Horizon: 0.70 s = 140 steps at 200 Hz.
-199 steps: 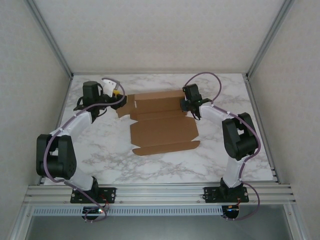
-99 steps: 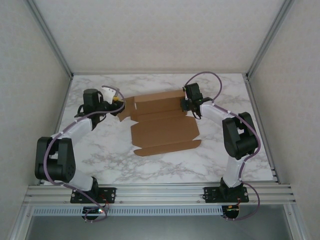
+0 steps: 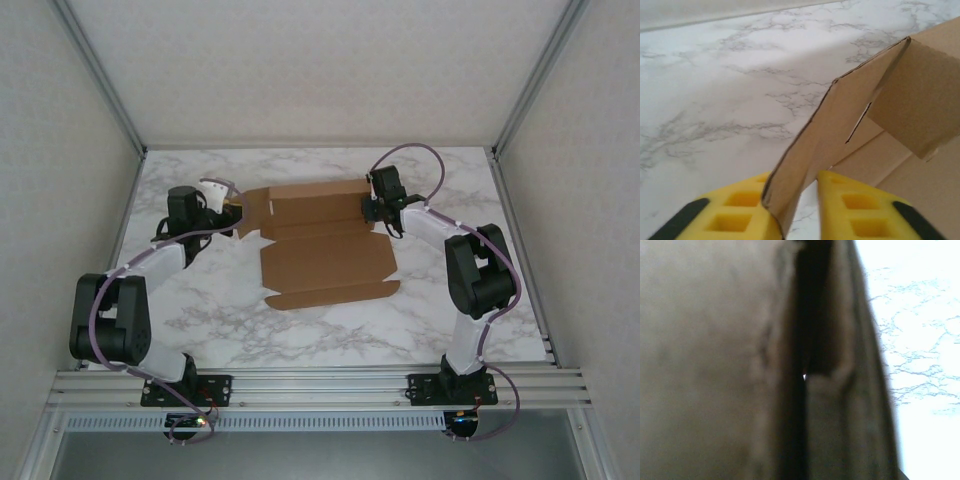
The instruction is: Fold the paper box
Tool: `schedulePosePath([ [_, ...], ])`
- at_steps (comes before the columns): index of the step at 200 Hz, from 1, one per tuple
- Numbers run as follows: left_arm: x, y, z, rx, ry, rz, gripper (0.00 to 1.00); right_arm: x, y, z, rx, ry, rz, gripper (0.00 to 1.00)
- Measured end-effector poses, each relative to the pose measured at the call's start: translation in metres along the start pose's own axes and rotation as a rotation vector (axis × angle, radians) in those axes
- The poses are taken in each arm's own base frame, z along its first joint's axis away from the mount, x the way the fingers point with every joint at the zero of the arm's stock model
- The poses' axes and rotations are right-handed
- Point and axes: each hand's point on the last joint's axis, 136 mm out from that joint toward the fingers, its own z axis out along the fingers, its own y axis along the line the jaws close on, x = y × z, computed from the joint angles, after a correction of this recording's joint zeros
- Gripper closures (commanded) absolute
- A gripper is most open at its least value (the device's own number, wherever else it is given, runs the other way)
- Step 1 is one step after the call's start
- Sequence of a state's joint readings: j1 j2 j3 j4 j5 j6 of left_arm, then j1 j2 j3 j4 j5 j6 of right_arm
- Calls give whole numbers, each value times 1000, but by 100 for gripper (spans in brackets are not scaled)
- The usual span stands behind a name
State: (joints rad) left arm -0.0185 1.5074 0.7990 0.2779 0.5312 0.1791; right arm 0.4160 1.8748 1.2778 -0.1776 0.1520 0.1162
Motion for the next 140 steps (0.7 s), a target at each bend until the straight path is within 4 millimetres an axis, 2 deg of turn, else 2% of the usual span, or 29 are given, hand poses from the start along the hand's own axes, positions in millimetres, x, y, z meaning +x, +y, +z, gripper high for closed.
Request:
schedulePosePath([
  [33, -3, -4, 10, -82, -15, -19, 98, 1, 6, -1, 2, 1, -7, 88],
  [85, -2, -5, 18, -220, -62, -163, 98, 1, 8, -1, 31, -2, -5, 88],
  [140, -6, -4, 37, -259, -144, -316, 99, 2, 12, -2, 38, -1, -8, 88],
])
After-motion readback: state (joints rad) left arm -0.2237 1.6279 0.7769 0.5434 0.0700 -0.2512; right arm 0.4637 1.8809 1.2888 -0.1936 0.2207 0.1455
